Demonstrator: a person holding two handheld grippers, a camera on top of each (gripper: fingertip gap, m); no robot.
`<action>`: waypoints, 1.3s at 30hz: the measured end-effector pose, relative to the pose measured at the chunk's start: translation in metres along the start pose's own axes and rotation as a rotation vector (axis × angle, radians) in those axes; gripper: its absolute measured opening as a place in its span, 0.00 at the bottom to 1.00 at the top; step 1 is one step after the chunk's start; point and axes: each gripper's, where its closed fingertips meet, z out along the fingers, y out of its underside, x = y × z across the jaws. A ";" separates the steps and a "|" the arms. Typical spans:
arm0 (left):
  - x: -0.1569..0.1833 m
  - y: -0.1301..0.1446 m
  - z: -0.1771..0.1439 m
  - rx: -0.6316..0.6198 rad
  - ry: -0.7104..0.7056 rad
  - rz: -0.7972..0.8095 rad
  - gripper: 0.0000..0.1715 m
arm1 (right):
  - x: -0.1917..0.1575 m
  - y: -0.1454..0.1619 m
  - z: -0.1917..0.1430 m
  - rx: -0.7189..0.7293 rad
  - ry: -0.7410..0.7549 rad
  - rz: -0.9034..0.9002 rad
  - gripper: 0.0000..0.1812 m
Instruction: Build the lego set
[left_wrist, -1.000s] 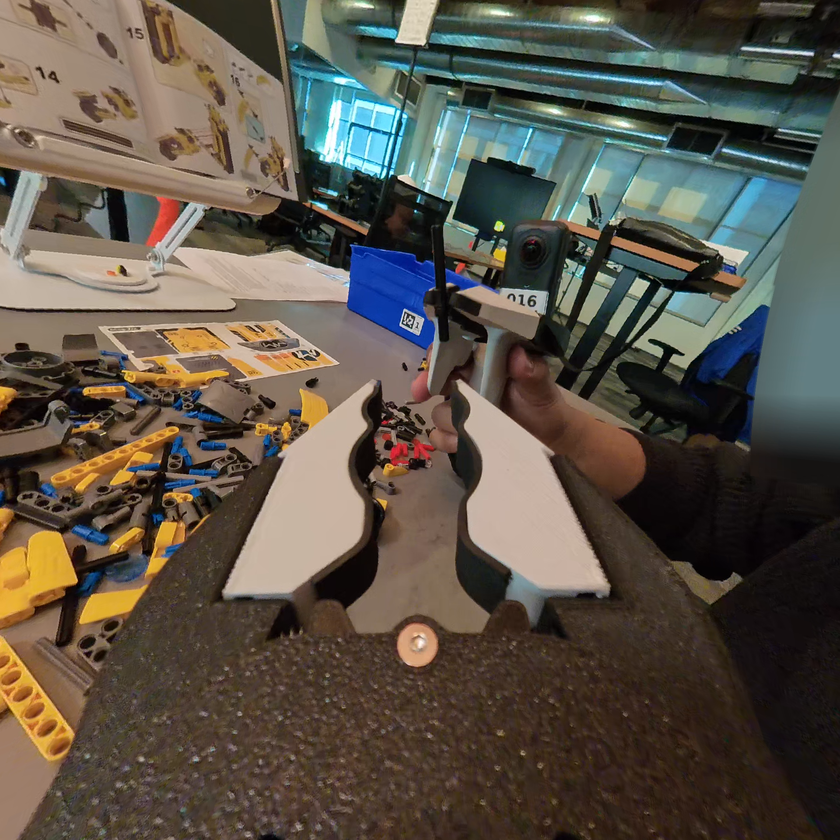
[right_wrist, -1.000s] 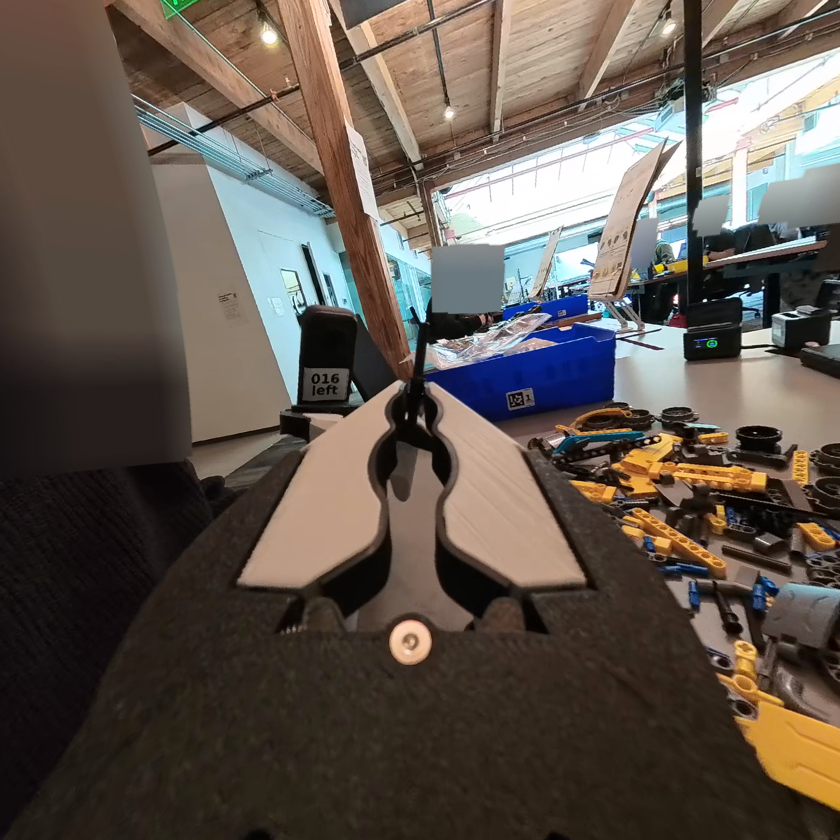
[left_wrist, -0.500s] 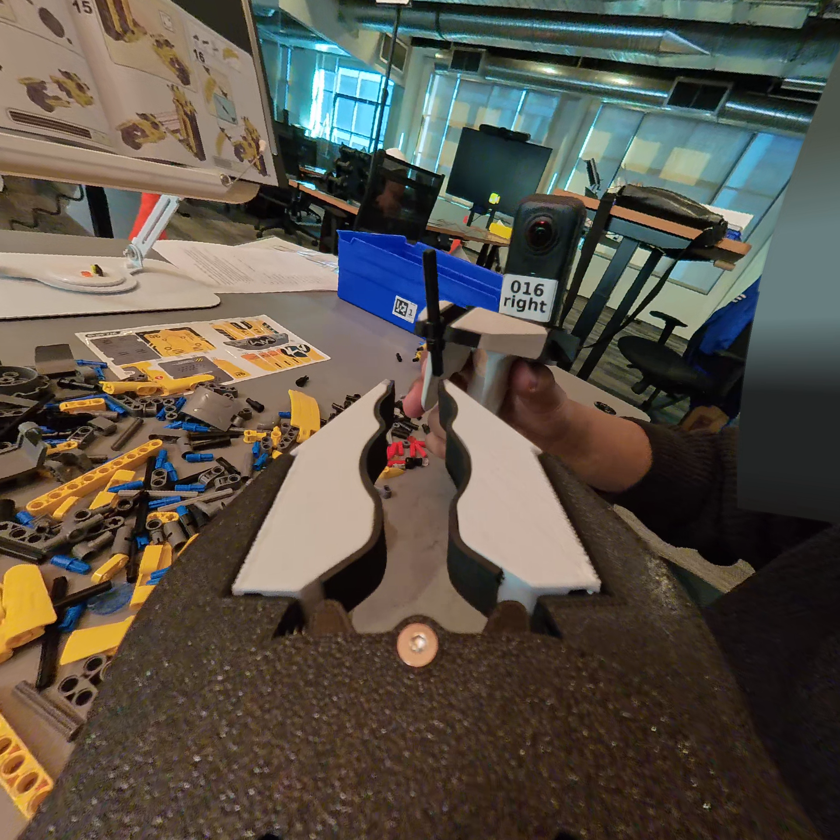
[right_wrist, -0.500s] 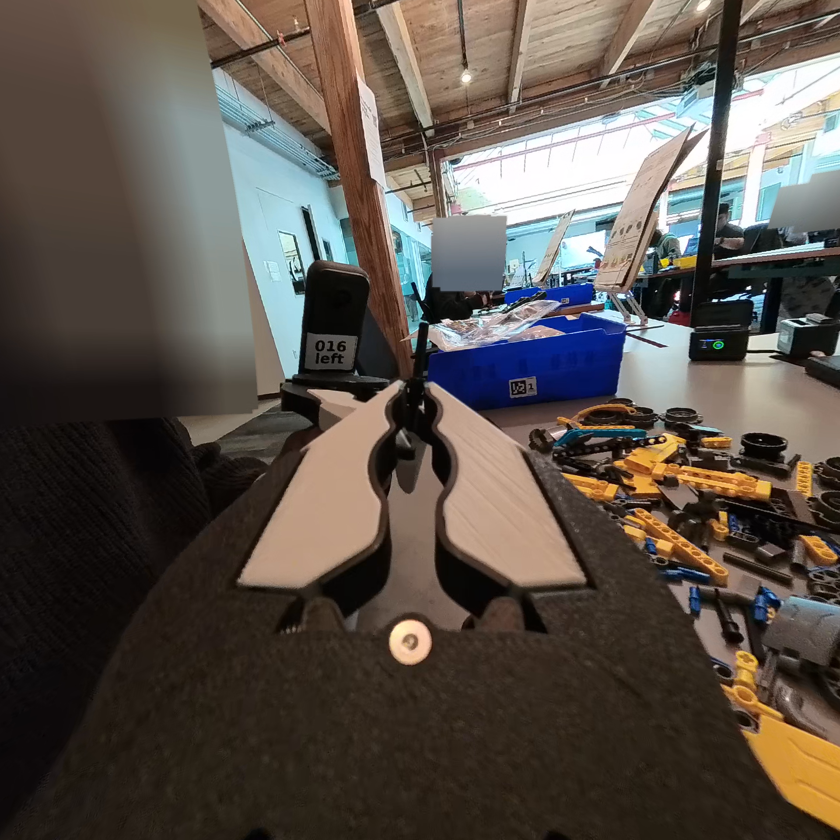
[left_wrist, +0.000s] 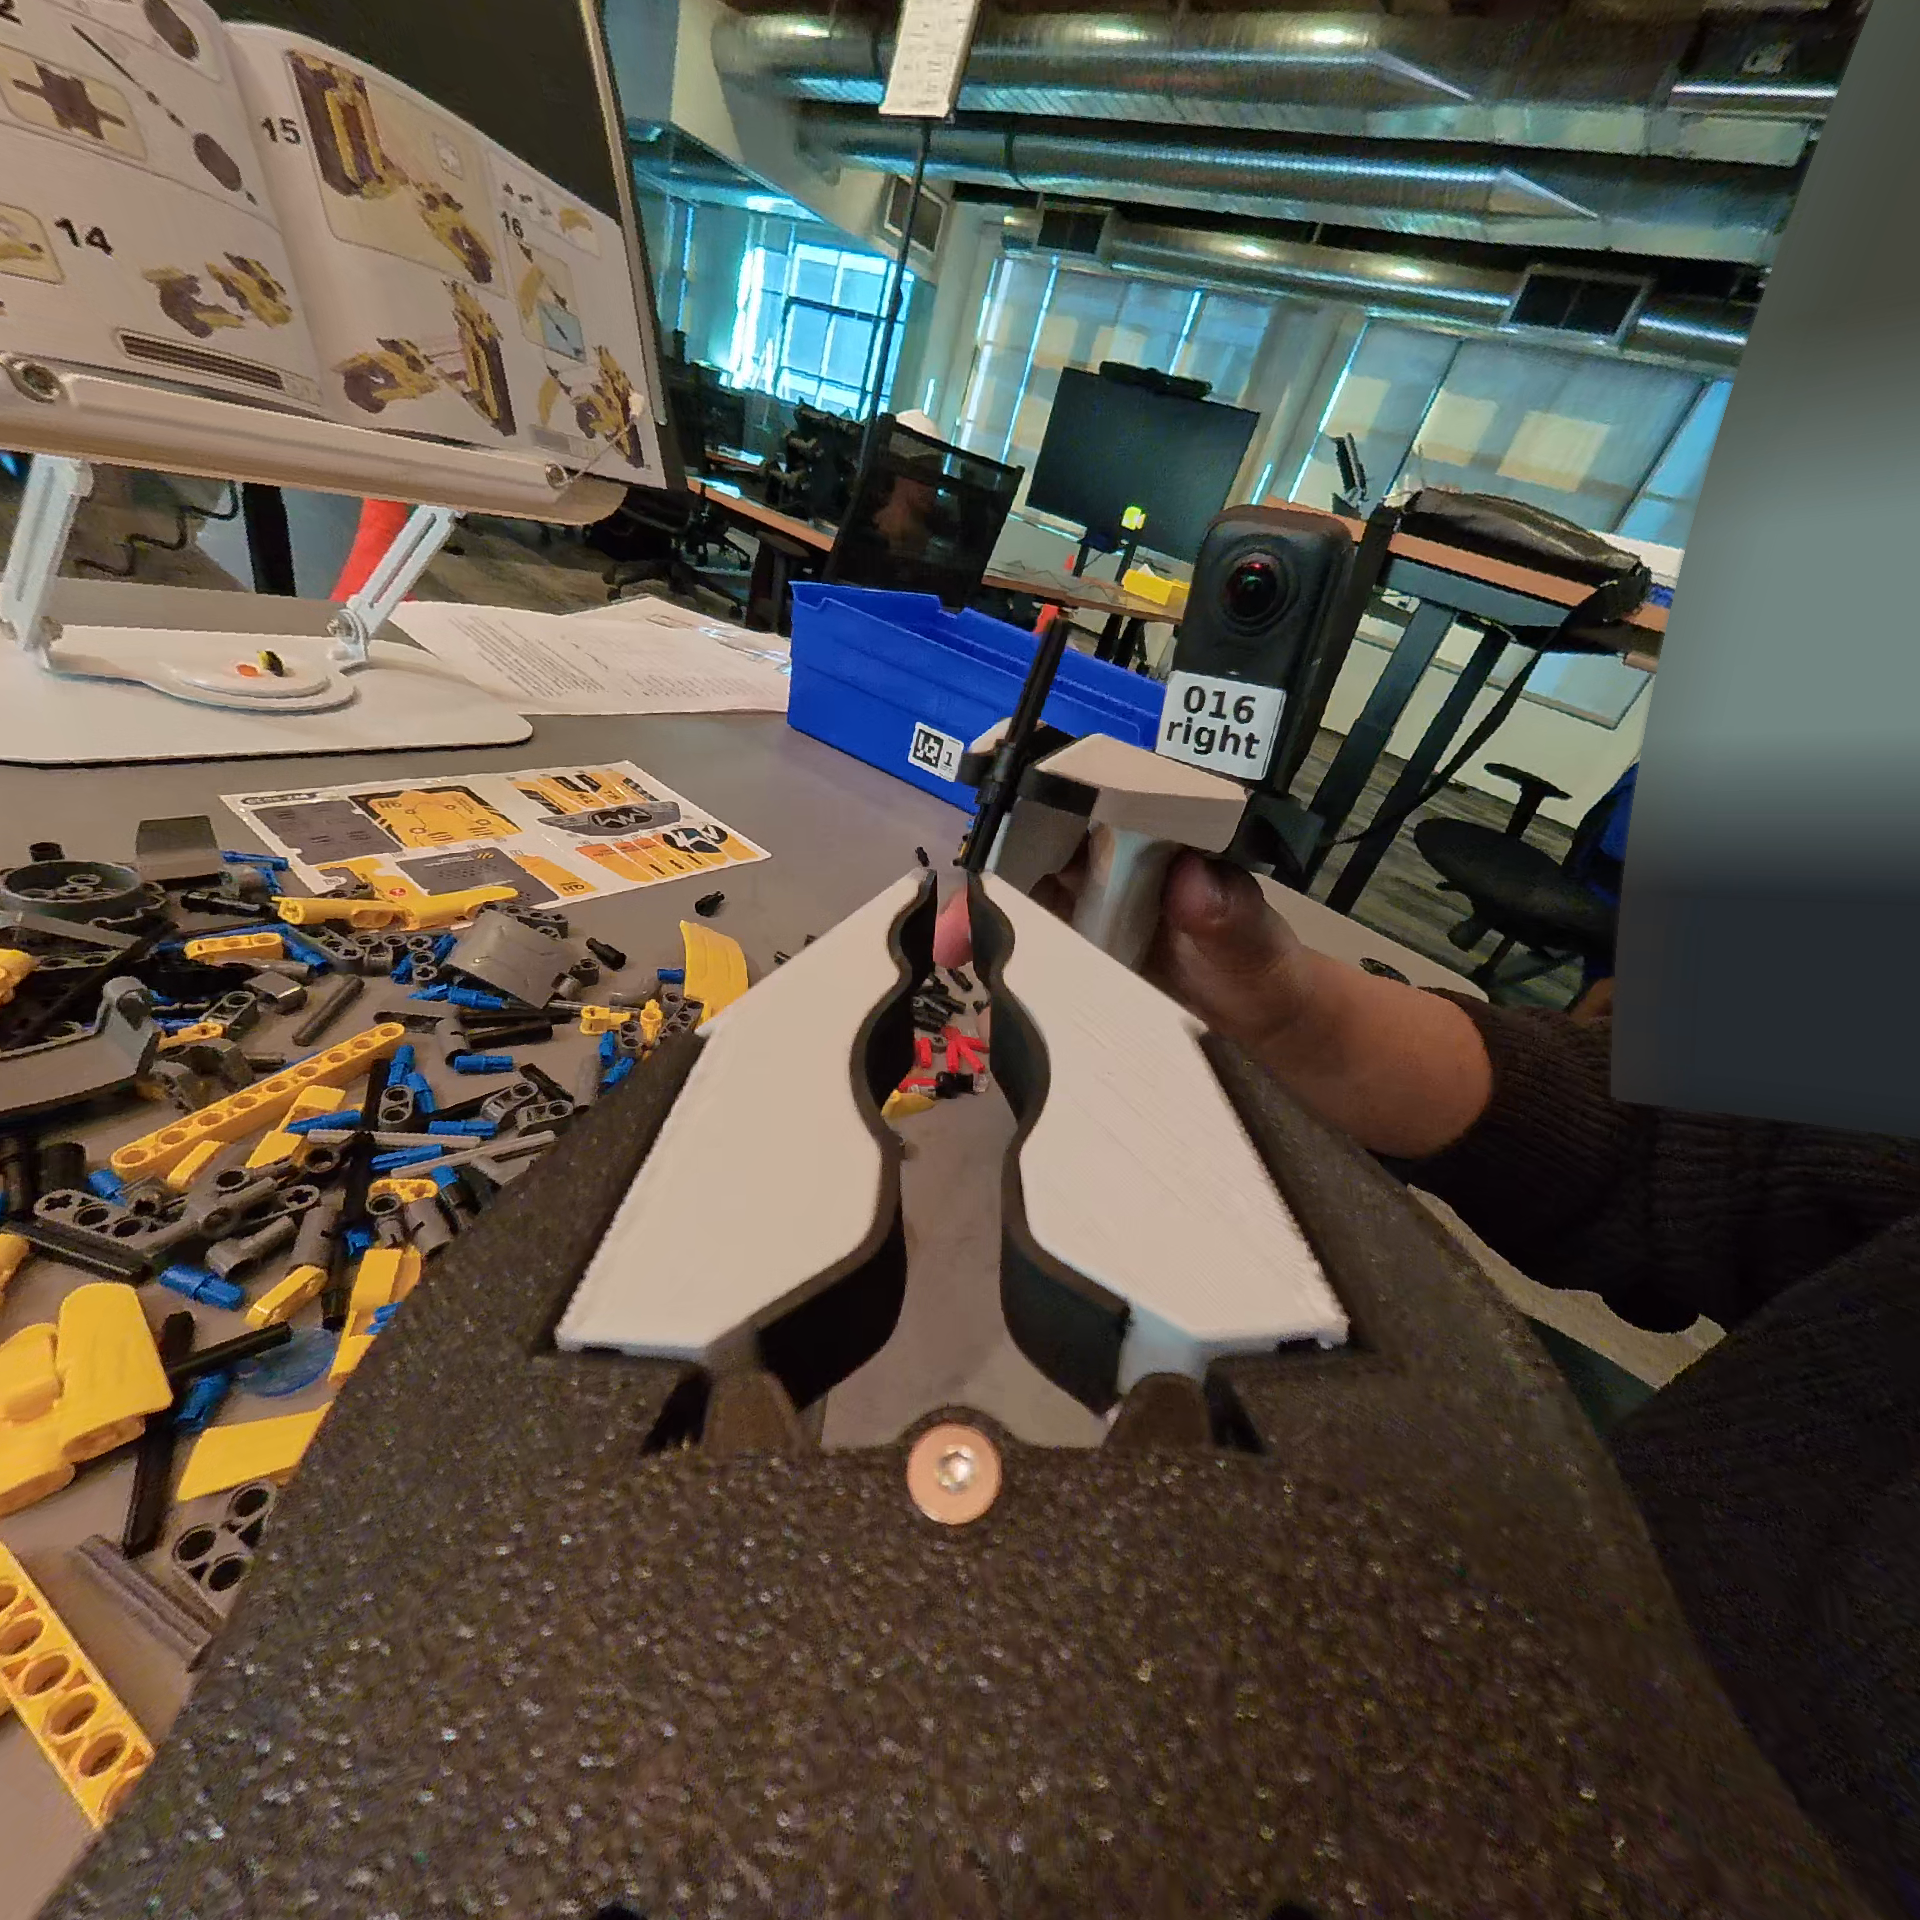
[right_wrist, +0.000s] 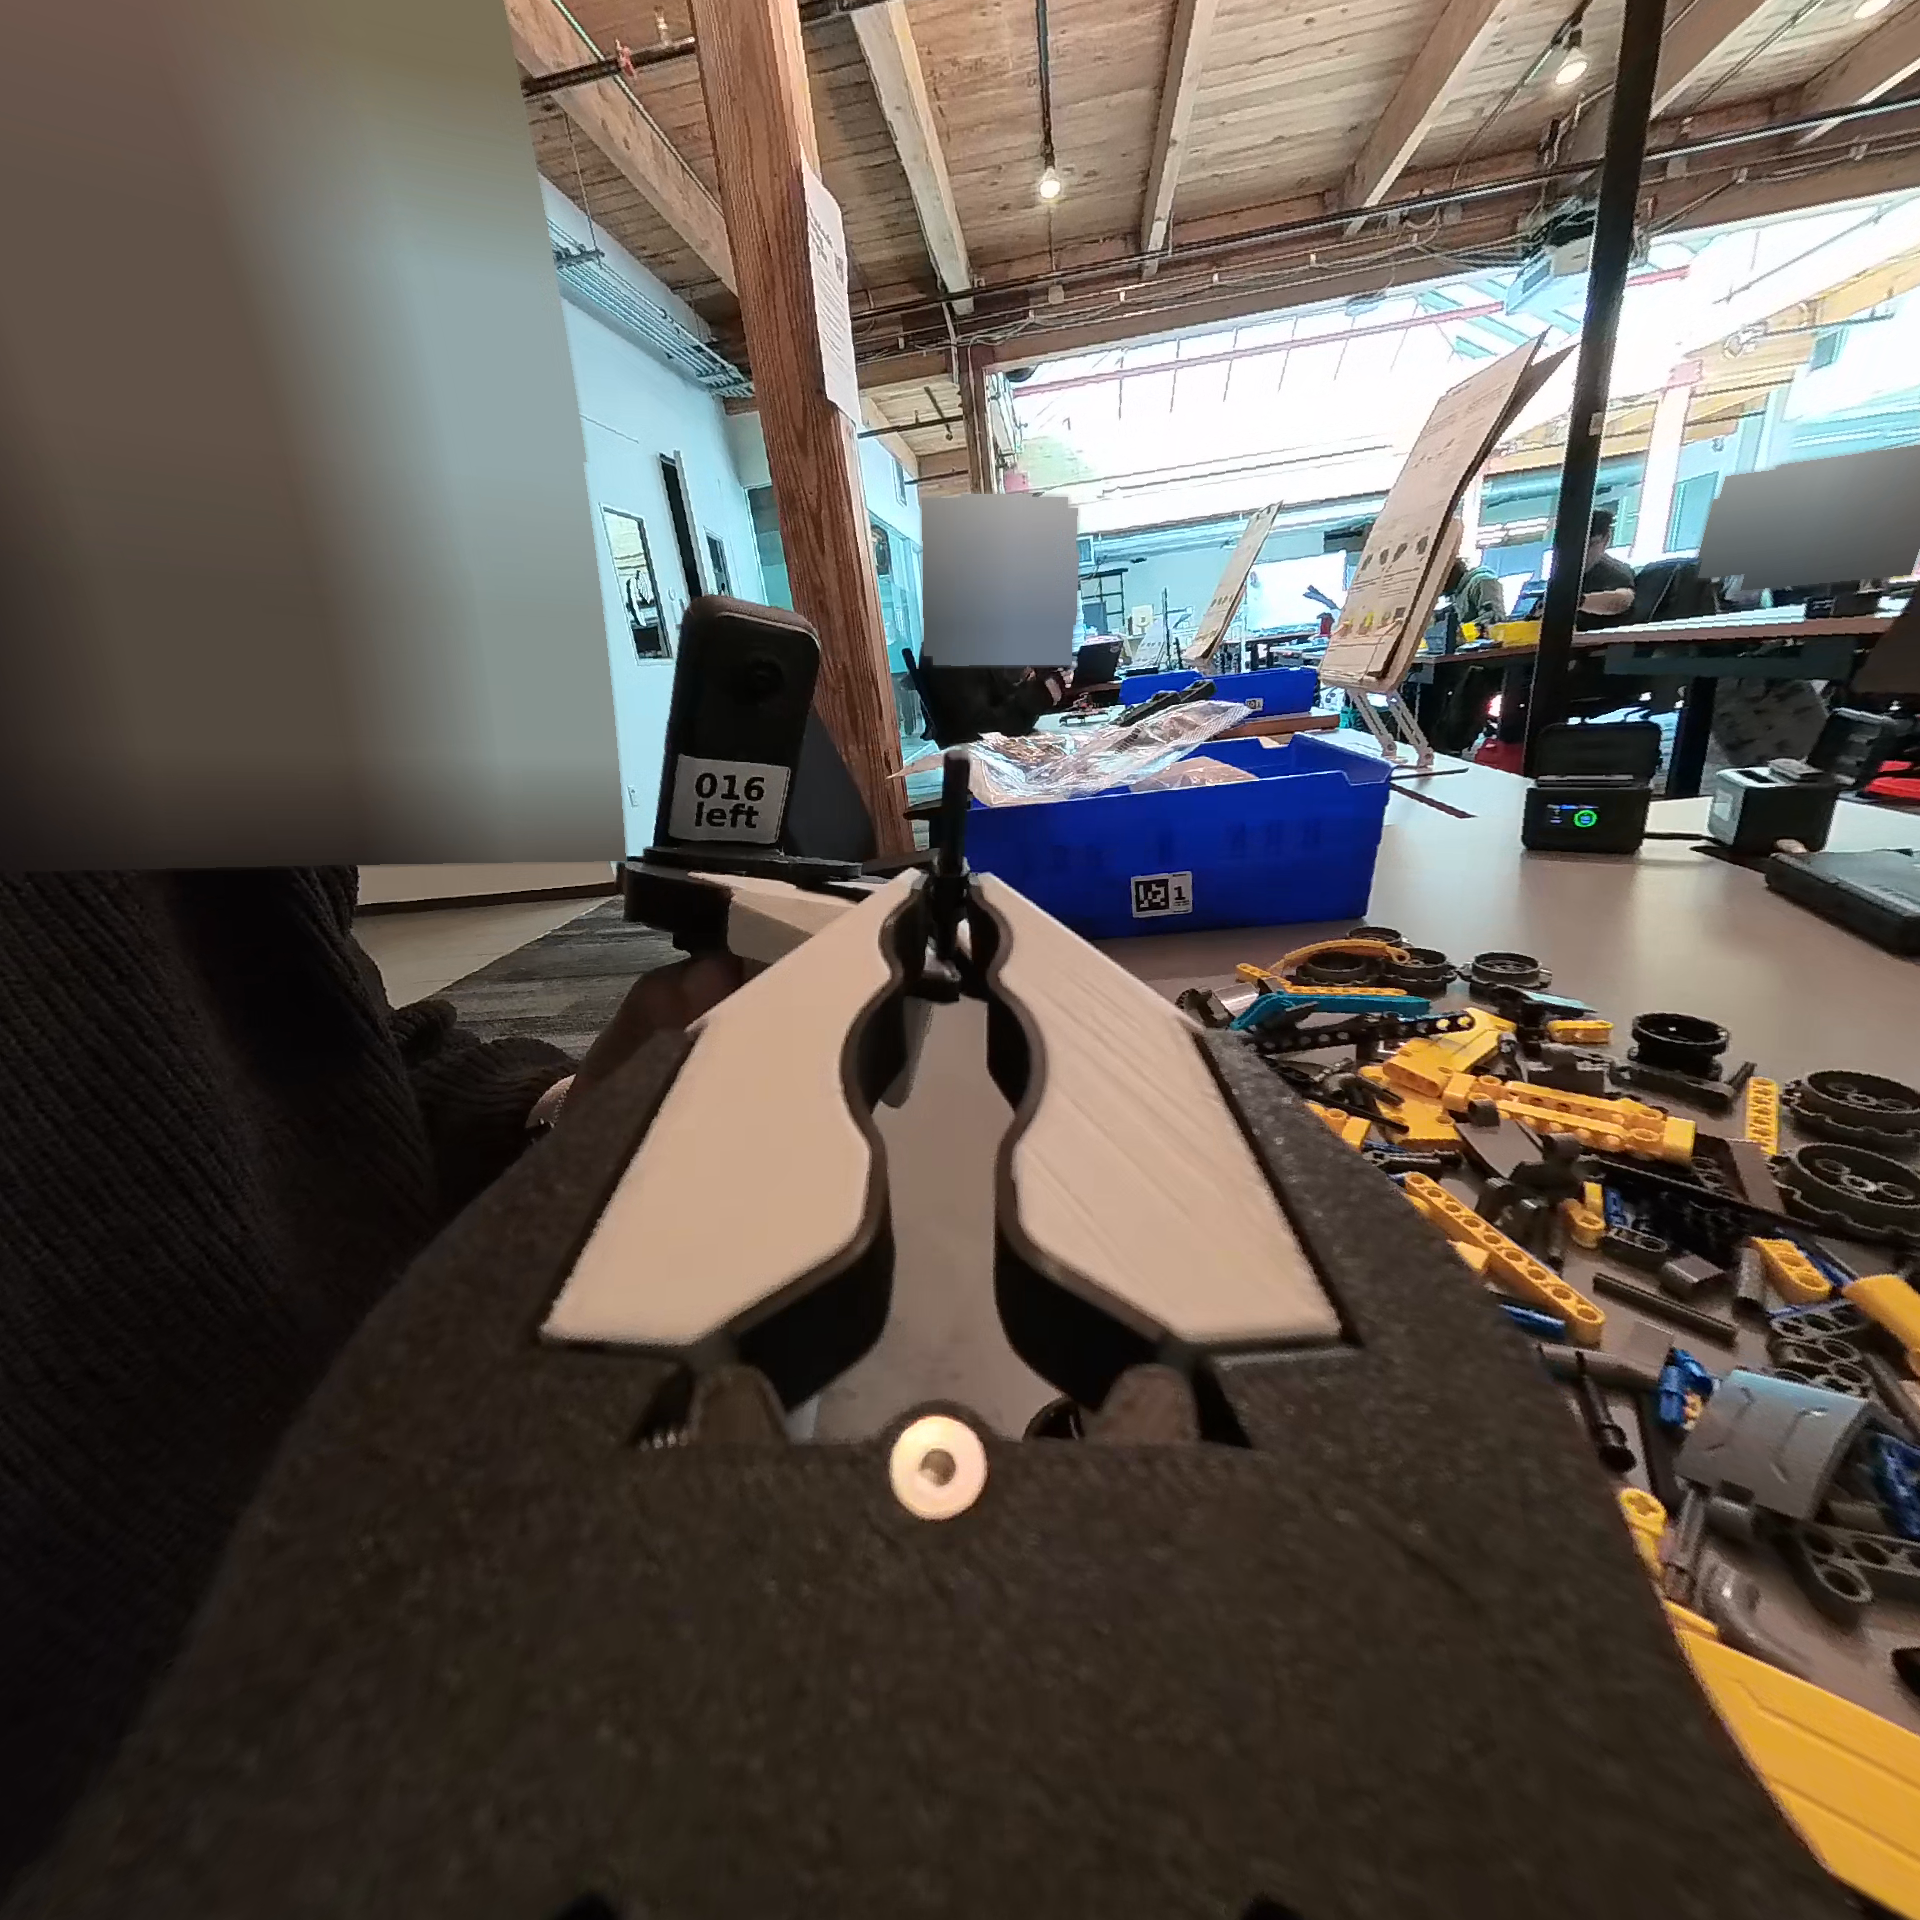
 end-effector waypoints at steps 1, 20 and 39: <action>0.000 -0.001 0.000 0.005 -0.001 0.000 0.03 | 0.000 0.000 0.000 0.000 0.000 -0.002 0.04; -0.003 -0.005 -0.006 0.055 0.014 -0.020 0.04 | 0.001 0.000 0.000 -0.005 0.011 -0.021 0.03; -0.030 0.012 0.010 -0.024 0.038 -0.012 0.06 | 0.036 -0.018 -0.042 -0.006 0.228 -0.160 0.03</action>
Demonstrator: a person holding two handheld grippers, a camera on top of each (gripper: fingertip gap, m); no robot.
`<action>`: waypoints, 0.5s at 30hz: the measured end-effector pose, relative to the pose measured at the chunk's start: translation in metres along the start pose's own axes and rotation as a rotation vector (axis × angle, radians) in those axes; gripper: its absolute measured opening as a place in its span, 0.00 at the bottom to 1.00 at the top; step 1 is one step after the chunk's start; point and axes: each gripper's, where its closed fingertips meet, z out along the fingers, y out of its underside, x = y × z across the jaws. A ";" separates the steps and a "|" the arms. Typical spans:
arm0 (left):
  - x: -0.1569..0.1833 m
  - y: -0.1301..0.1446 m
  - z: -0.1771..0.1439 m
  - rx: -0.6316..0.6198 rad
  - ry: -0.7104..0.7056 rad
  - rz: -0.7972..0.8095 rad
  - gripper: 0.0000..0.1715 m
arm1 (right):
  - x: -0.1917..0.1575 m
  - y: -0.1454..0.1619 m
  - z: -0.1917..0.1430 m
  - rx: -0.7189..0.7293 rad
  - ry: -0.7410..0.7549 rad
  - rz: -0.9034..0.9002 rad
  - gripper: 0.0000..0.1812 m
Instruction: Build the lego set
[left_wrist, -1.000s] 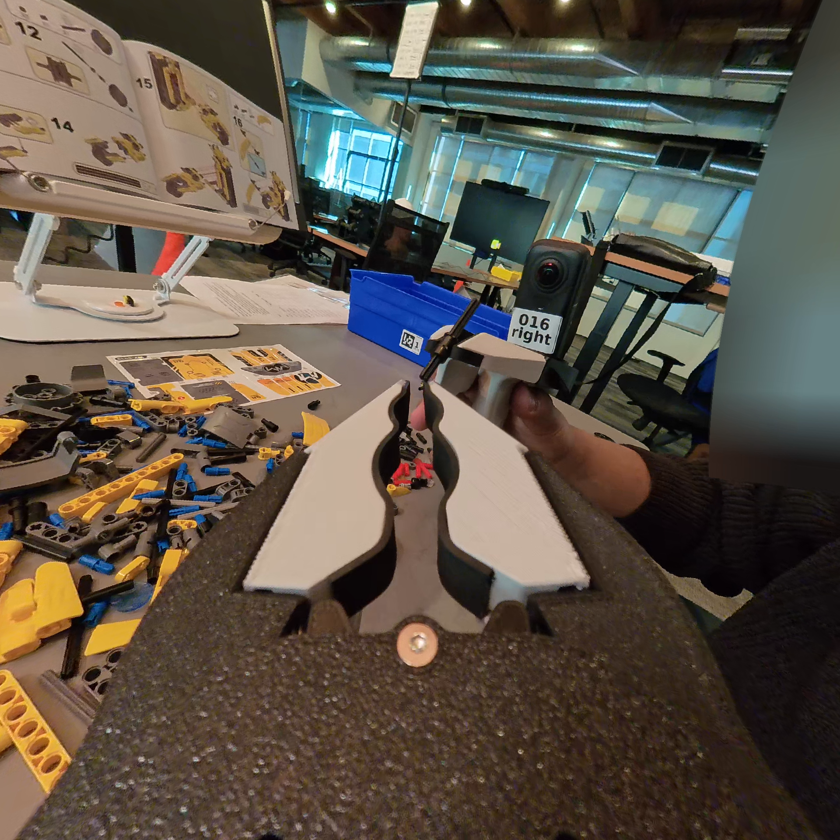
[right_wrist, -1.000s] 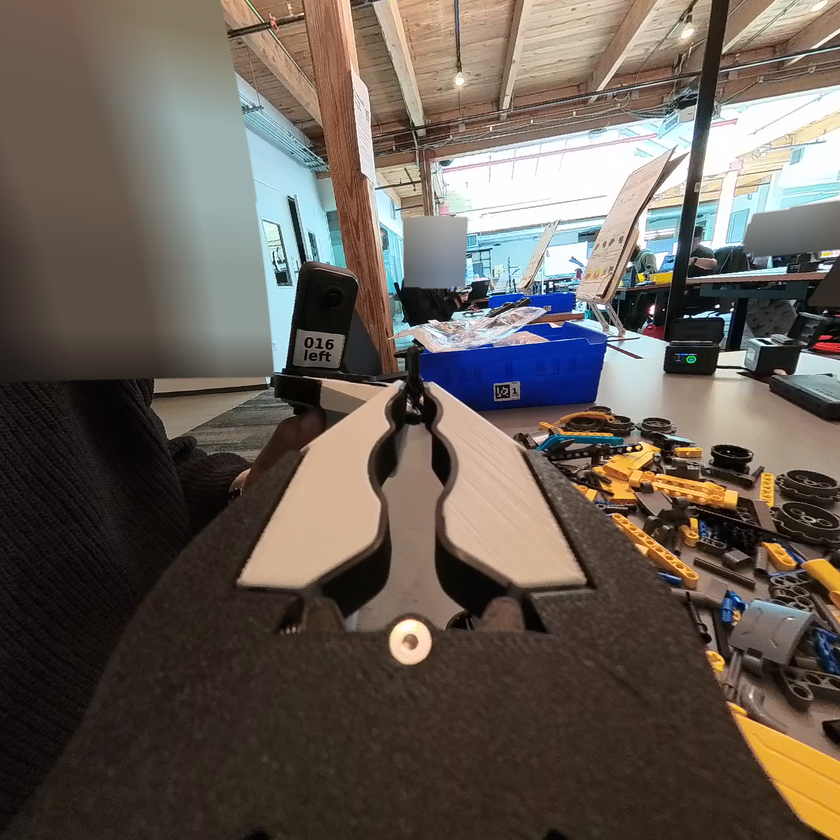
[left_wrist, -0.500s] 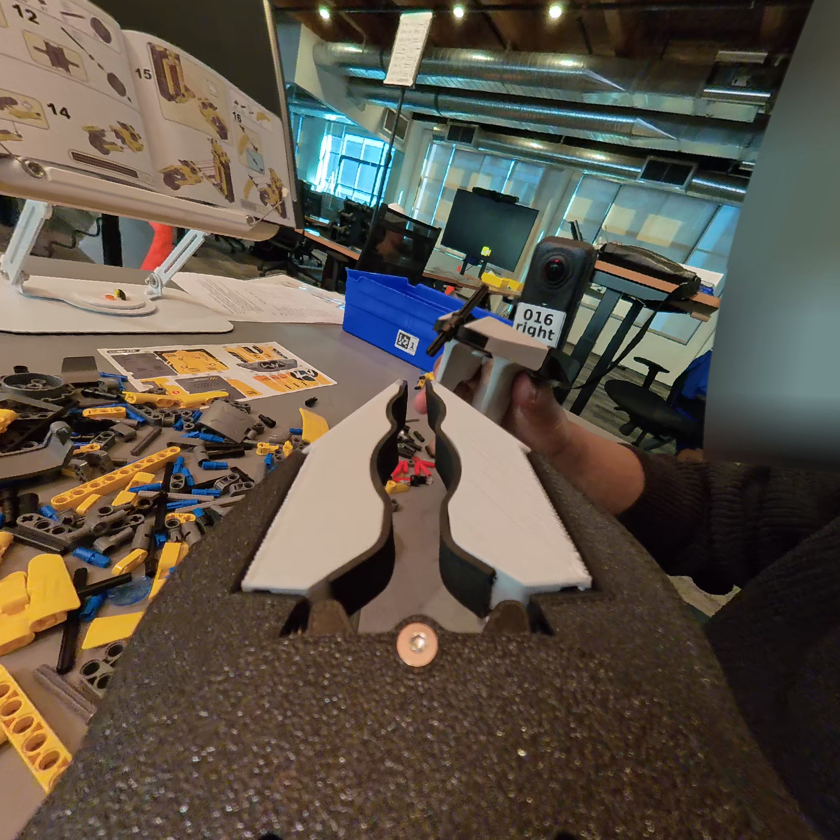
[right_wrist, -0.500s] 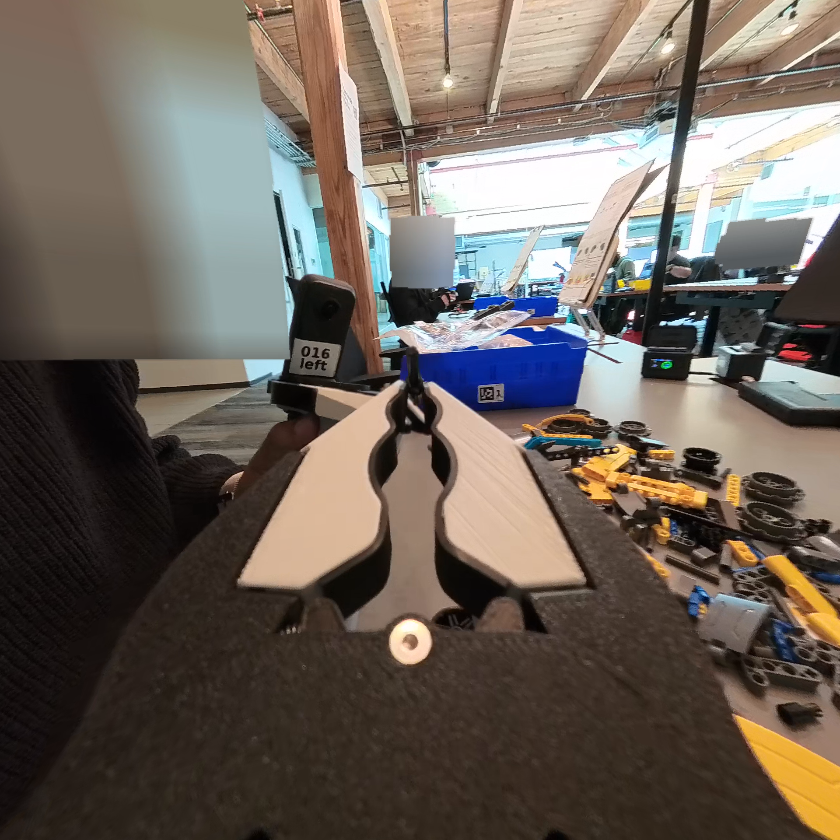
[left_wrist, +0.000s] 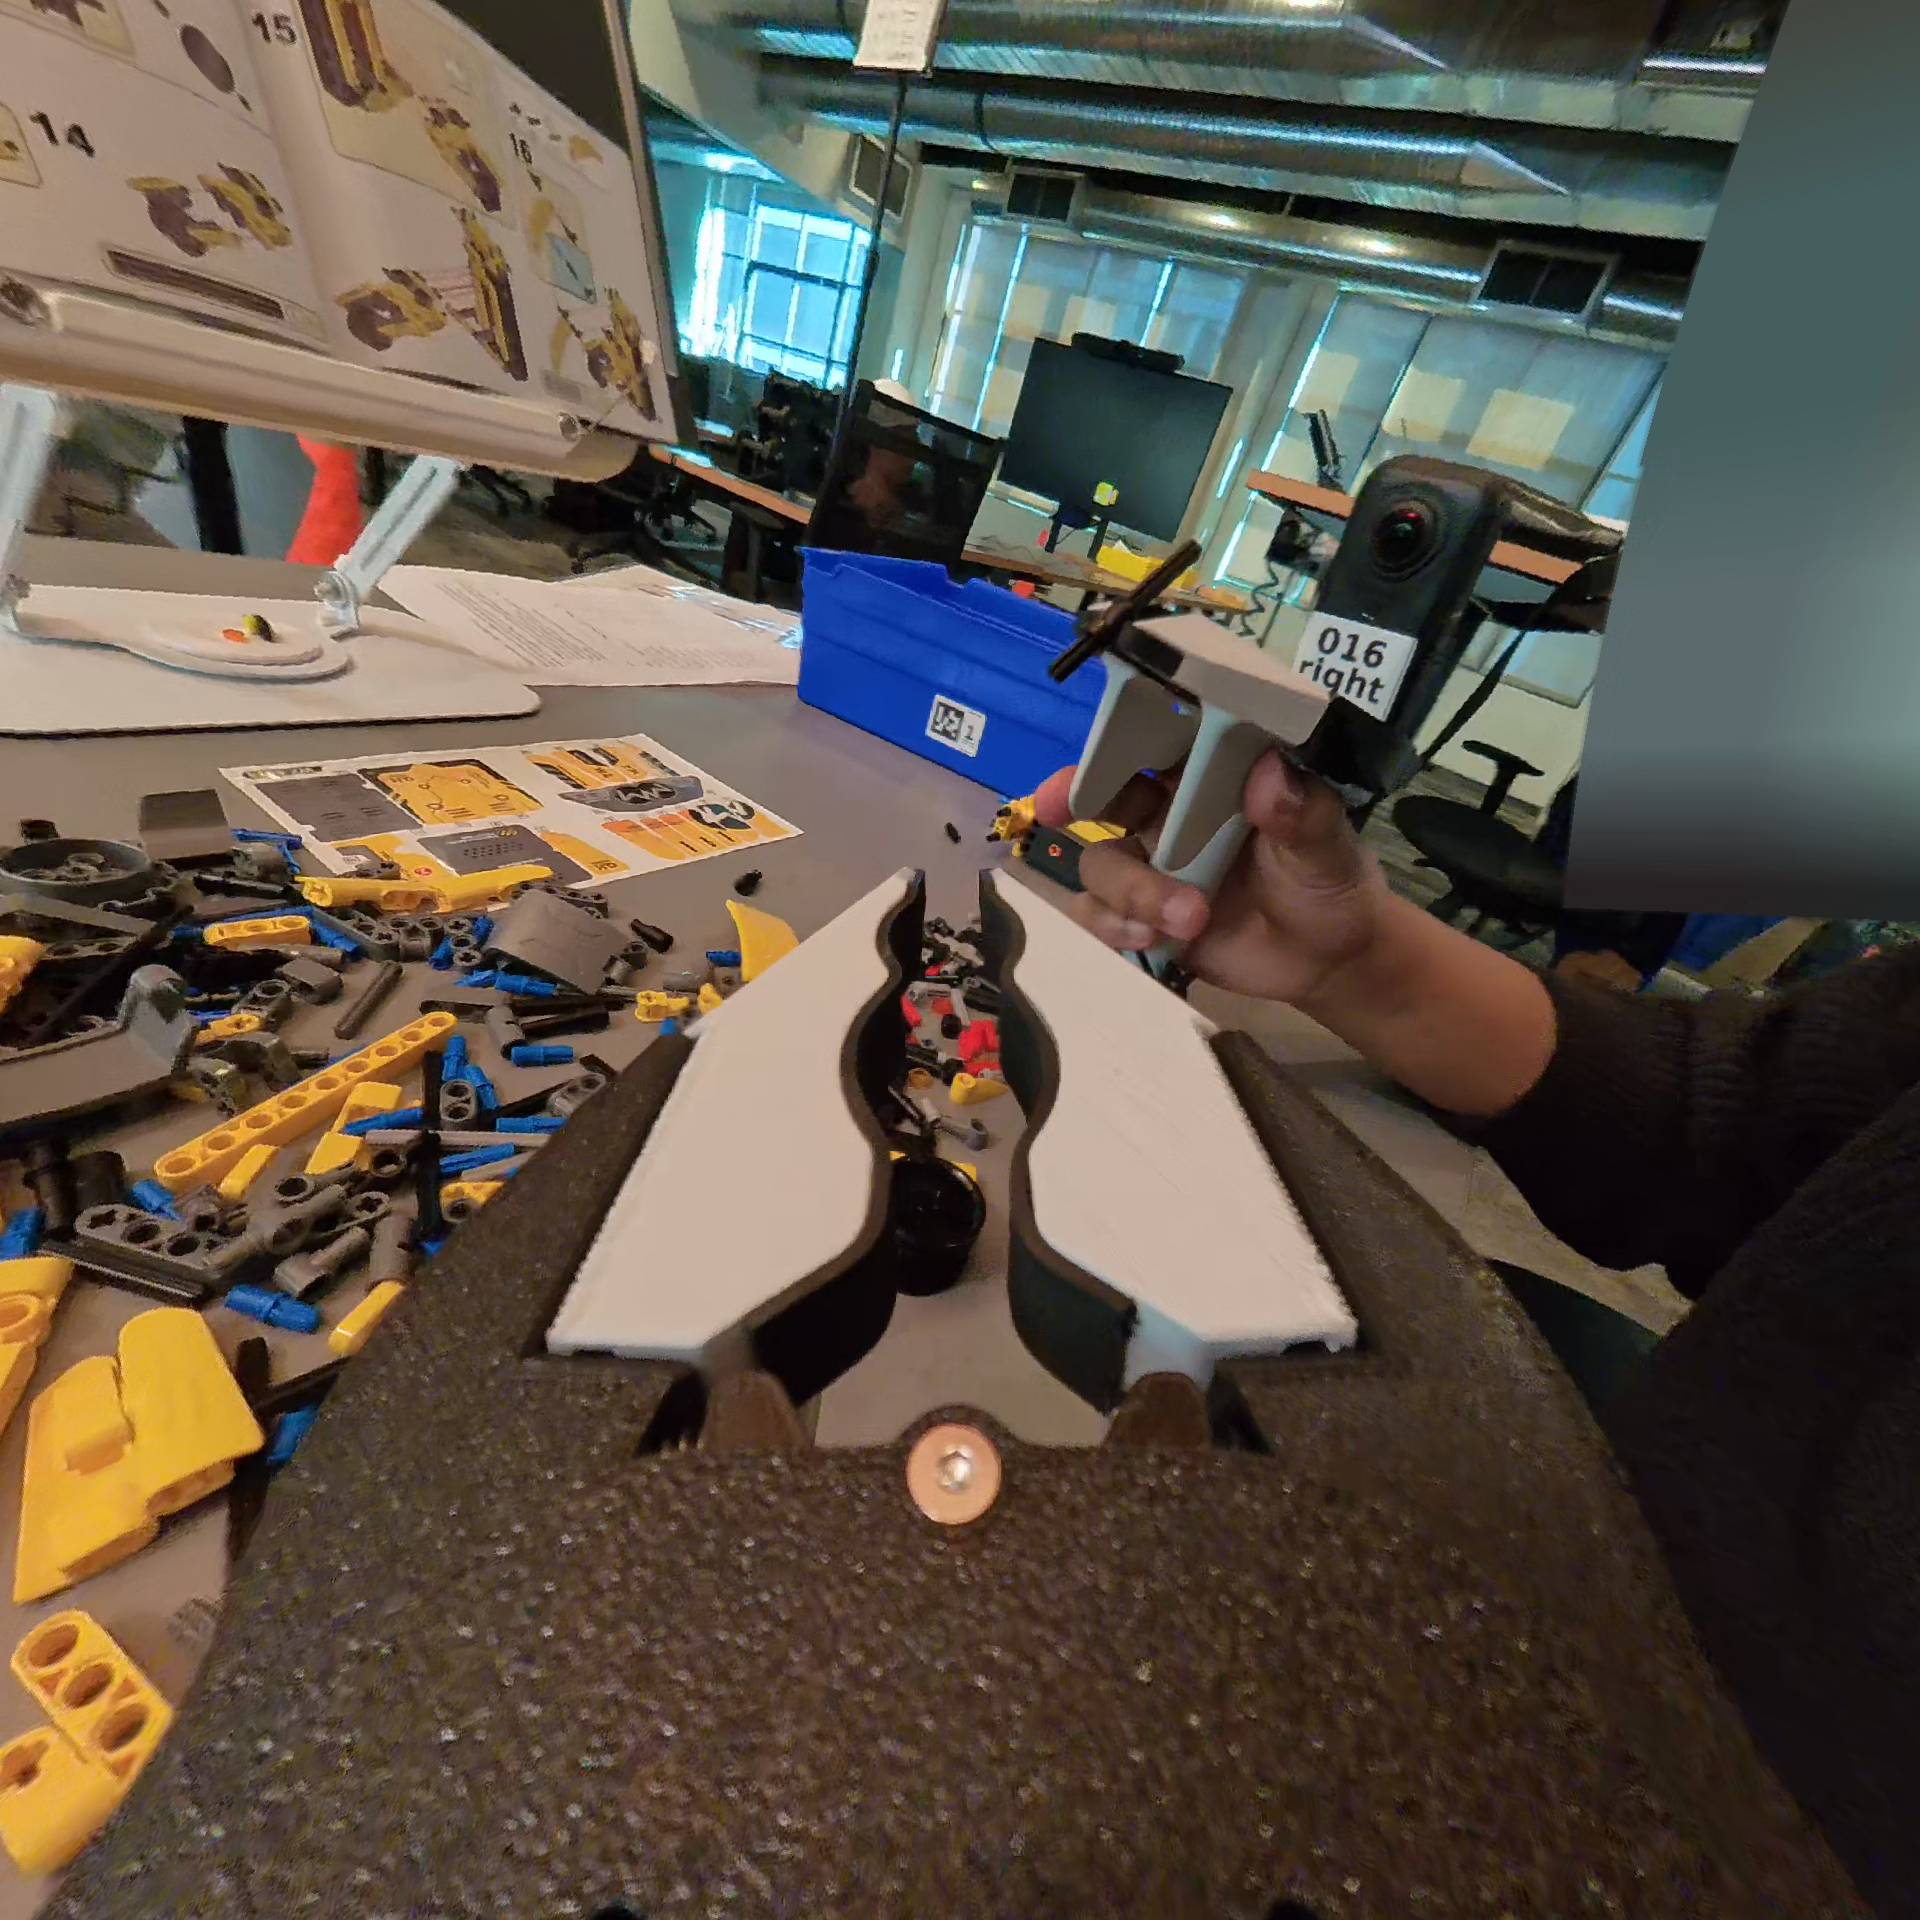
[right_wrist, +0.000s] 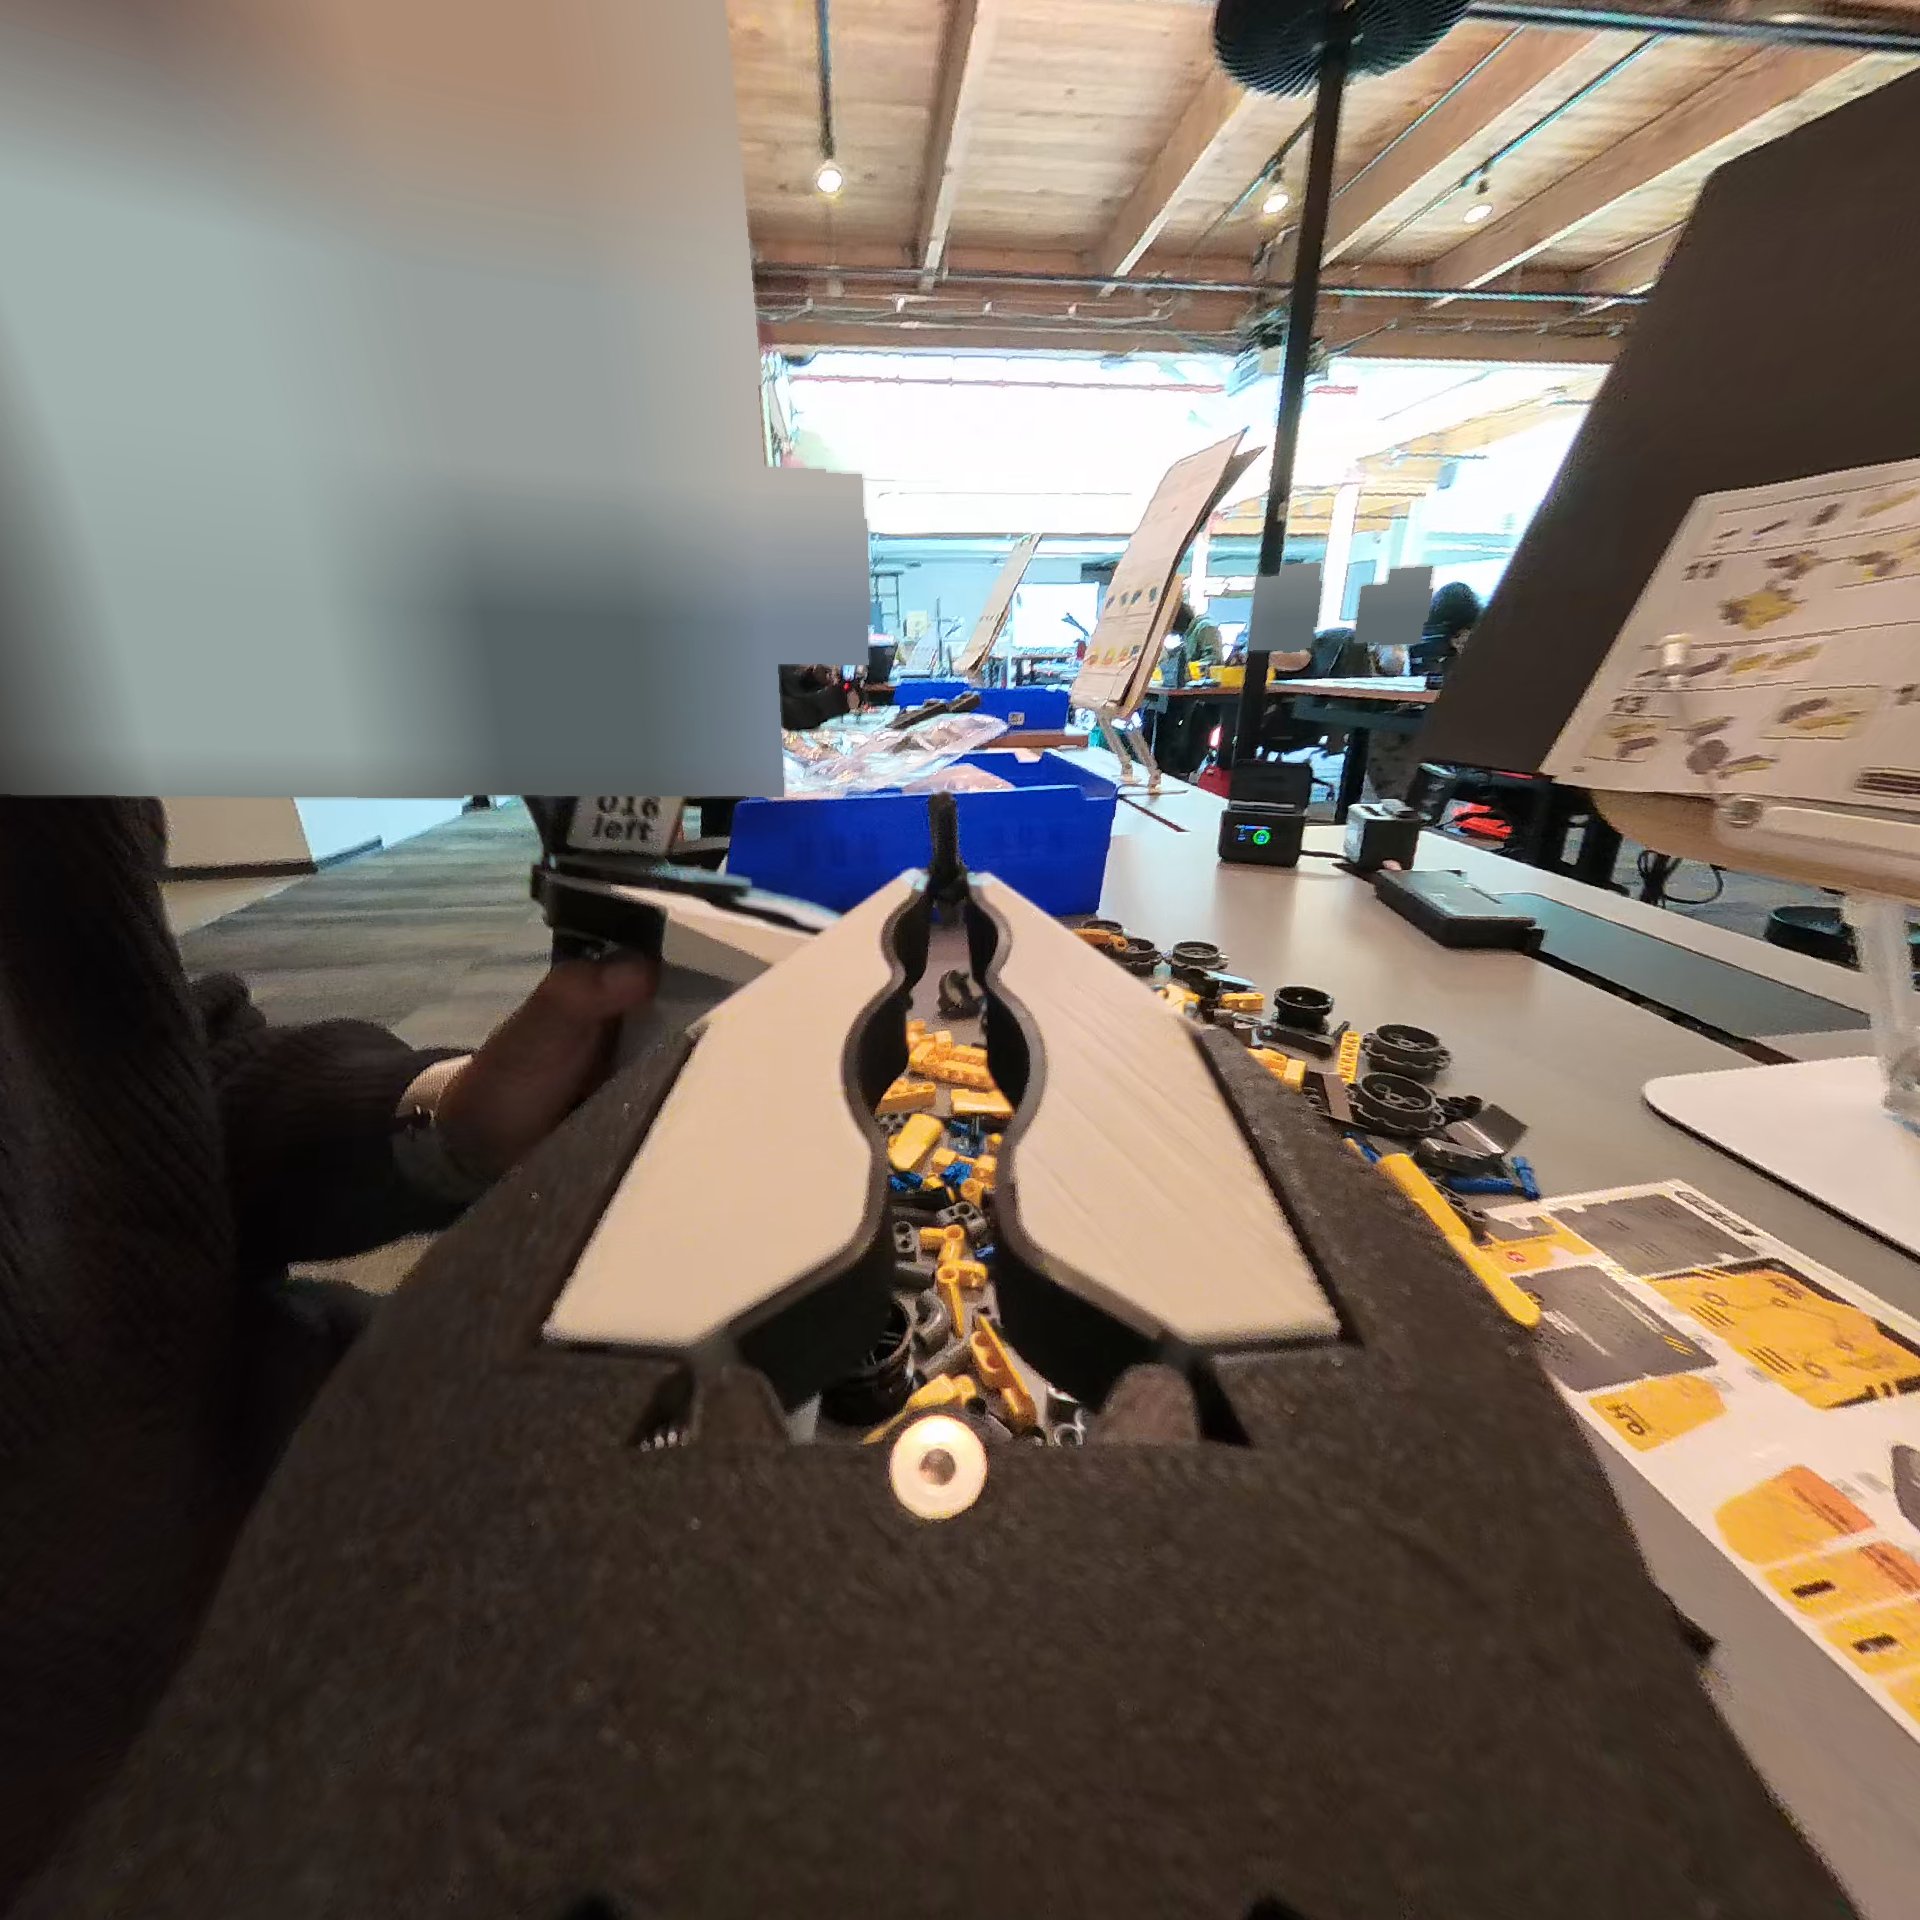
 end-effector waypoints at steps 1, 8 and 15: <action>0.000 0.000 0.000 -0.001 0.014 -0.017 0.06 | 0.001 -0.002 -0.001 0.010 0.005 0.011 0.03; -0.003 -0.003 -0.007 0.049 0.066 -0.143 0.06 | 0.003 -0.004 -0.002 0.025 0.000 0.151 0.03; -0.007 -0.005 -0.008 0.066 0.088 -0.212 0.07 | 0.009 -0.003 -0.004 0.010 0.016 0.214 0.03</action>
